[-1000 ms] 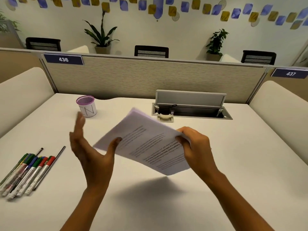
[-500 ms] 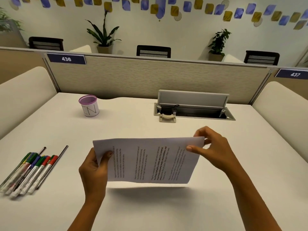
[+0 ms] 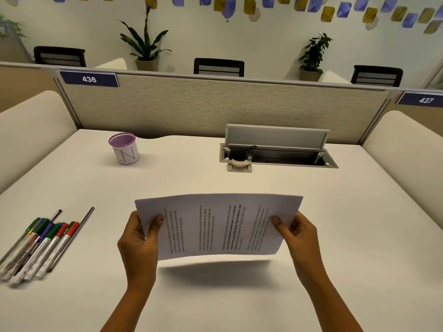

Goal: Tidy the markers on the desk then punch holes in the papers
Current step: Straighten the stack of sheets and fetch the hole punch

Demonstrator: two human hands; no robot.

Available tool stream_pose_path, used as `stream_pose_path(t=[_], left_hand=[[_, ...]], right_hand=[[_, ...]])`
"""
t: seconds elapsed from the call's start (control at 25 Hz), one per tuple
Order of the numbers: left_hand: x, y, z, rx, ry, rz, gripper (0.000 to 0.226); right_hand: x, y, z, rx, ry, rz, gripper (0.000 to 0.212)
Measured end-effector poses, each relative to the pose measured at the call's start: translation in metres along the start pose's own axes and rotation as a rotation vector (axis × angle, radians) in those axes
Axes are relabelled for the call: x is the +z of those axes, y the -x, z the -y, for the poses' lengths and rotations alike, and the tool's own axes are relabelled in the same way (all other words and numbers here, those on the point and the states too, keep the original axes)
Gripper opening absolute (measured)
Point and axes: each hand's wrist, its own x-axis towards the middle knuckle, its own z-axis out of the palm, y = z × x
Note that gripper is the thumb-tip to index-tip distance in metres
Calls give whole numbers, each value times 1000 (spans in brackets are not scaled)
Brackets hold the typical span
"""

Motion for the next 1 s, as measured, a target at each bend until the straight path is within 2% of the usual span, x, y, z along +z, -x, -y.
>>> stream_pose_path(t=[0.2, 0.36, 0.56, 0.8, 0.92, 1.0], left_hand=[[-2, 9, 10, -72, -9, 29, 23], [-3, 6, 6, -35, 9, -3, 19], [-5, 13, 8, -3, -101, 18, 28], [-8, 12, 13, 4, -144, -16, 15], [-8, 18, 21, -20, -221, 10, 14], [-11, 17, 24, -13, -256, 7, 19]], right_hand=[[3, 14, -20, 55, 6, -8, 27], [3, 13, -17, 10, 26, -30, 31], [2, 18, -21, 77, 98, -2, 27], [2, 20, -29, 113, 143, 44, 26], [5, 23, -34, 149, 169, 69, 21], [5, 20, -28, 98, 198, 66, 20]])
